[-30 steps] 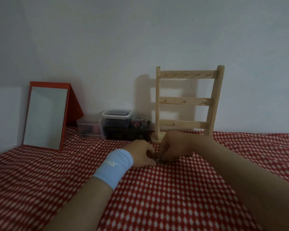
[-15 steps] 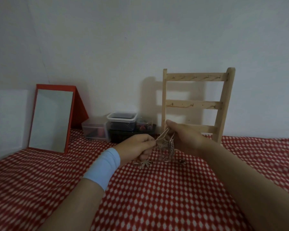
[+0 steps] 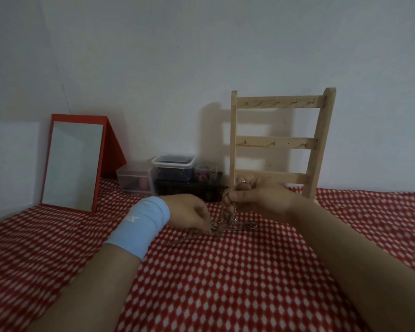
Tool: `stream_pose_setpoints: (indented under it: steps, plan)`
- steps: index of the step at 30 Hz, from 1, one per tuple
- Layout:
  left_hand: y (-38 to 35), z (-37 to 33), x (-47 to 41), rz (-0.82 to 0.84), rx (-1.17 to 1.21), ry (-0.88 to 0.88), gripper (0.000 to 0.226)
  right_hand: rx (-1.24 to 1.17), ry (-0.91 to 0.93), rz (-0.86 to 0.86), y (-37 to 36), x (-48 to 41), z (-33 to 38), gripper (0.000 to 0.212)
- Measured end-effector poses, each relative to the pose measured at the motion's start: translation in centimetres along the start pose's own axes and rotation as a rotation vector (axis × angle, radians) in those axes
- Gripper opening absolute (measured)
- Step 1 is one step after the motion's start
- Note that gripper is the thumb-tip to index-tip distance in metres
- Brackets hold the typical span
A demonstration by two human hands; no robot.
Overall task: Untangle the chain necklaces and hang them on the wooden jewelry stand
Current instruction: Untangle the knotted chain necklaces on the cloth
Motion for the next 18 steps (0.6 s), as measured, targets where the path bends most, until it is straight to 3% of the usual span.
stream_pose_setpoints:
  steps: [2, 4, 6, 8, 11, 13, 15, 18]
  plan:
    - [0.1, -0.7, -0.4, -0.109, 0.157, -0.109, 0.026, 0.007, -0.005, 0.011, -0.3, -0.3, -0.2, 0.028]
    - [0.0, -0.8, -0.7, -0.159, 0.324, -0.163, 0.012, -0.007, 0.021, 0.000, -0.4, -0.6, -0.4, 0.018]
    - [-0.1, -0.3, -0.9, -0.223, 0.328, -0.160, 0.005, -0.069, 0.020, -0.024, -0.4, -0.6, -0.5, 0.027]
    - [-0.3, 0.7, -1.2, -0.260, 0.383, -0.118, 0.016, -0.031, -0.036, -0.093, -0.1, -0.7, -0.8, 0.031]
    - [-0.8, 1.4, -1.5, -0.285, 0.612, -0.118, 0.021, 0.379, -0.193, -0.142, -0.6, -0.2, -1.0, 0.037]
    - [-0.8, 1.5, -1.7, -0.326, 0.725, -0.128, 0.022, 0.639, -0.263, -0.116, -1.2, -0.1, -1.1, 0.029]
    - [-0.7, 1.5, -1.8, -0.345, 0.775, -0.144, 0.019, 0.613, -0.217, -0.140, -1.5, -0.1, -1.0, 0.015]
    - [-0.8, 1.6, -2.0, -0.336, 0.794, -0.133, 0.017, 0.360, -0.166, -0.197, -0.9, -0.1, -1.0, 0.014]
Point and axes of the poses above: each hand's wrist, its own x-axis away from the middle knuckle, its own y-axis out of the back of the hand, z = x × y, the point moved 4 cm from there along -x, towards the middle knuckle, and after that the axes turned 6 degrees about -y, right-handed, at the moved point
